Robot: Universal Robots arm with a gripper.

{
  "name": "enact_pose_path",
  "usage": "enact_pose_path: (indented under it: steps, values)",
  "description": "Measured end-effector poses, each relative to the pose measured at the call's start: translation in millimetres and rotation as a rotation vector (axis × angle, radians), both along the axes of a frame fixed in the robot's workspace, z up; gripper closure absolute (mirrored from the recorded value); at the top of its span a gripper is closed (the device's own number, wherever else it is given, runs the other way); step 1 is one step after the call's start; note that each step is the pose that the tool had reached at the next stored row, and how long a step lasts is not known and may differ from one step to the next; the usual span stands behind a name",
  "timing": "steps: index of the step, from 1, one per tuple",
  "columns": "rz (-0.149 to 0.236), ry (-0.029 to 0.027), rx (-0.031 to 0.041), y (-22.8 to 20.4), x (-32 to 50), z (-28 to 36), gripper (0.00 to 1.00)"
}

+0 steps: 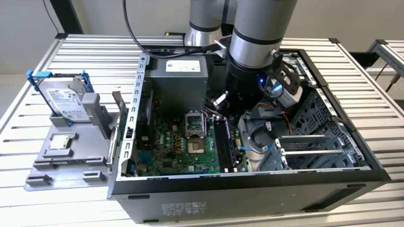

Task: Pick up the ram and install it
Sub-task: 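Press down the ram until it locks into place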

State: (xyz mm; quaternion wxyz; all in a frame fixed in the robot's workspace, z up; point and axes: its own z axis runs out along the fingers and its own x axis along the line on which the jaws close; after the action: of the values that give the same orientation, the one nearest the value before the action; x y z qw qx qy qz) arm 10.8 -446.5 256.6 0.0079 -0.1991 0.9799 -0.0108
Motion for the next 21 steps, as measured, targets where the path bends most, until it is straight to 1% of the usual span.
enact_pose_path:
  steps: [2,6,10,12,14,15,16,19,20,21]
  values:
    - [0.027,0.0000,0.0000,0.0,0.0,0.0,1.00]
    - [0.070,0.0000,-0.0002,0.0,0.0,0.0,1.00]
    - [0.135,0.0000,-0.0002,0.0,0.0,0.0,1.00]
    - [0.161,-0.0001,-0.0002,0.2,0.0,0.0,1.00]
    - [0.178,-0.0001,0.0003,0.3,0.0,-0.1,1.00]
    - [0.187,0.0005,0.0020,0.3,-0.1,0.1,1.00]
    - [0.196,0.0013,0.0055,0.3,-0.1,0.1,1.00]
    - [0.227,0.0013,0.0209,0.3,-0.1,-0.1,1.00]
    - [0.239,0.0014,0.0228,0.3,-0.1,-0.1,1.00]
    - [0.254,0.0015,0.0232,0.4,0.0,-0.2,1.00]
